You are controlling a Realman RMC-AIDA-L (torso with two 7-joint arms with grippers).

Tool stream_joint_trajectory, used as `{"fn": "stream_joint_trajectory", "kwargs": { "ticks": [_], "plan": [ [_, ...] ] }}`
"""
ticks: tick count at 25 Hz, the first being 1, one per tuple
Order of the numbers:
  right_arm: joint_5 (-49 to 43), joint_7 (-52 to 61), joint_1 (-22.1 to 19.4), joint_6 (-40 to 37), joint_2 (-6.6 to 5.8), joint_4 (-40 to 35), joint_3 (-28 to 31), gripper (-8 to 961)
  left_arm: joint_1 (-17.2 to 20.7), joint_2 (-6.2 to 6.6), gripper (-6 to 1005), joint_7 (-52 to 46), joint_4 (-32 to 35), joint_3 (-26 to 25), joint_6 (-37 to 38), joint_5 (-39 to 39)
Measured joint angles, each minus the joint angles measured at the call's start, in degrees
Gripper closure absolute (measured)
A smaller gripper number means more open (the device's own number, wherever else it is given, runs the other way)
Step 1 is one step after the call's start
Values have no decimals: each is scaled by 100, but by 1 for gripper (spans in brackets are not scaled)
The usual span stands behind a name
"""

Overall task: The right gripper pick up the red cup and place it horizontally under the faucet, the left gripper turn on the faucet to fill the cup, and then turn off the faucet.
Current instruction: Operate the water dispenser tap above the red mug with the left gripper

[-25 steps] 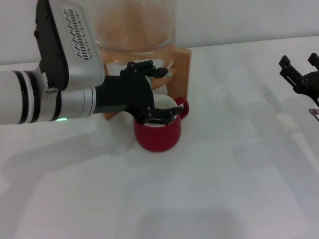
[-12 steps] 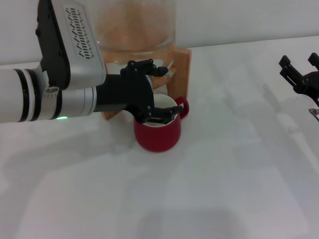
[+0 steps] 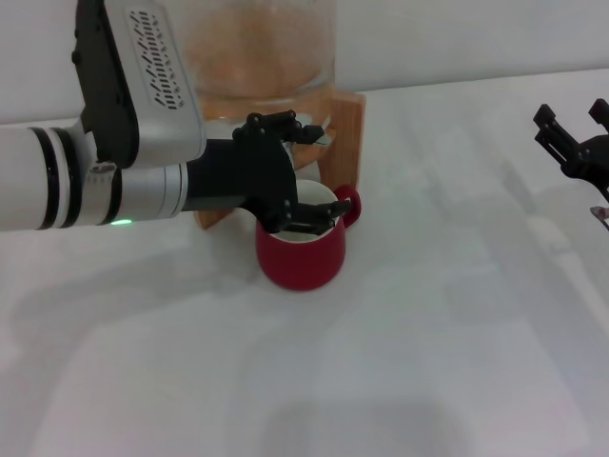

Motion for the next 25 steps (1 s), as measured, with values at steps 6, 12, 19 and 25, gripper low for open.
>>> {"fn": "stream_joint_trajectory", "kwargs": {
  "ticks": [6,12,19,25],
  "plan": [
    [0,0,-9,-10,0,3,0,108,-15,-1,124,-13,0,68,3,0],
    [0,0,-11,-15,0,7,0,108,-31,-7,124,-25,0,93,11,0],
    [0,0,-11,-29,0,11,0,108,-54,-9,124,-45,0,102,53,-1],
    [0,0,-18,-66,0,23,0,108,-56,-9,124,-46,0,101,61,-1]
  ]
}}
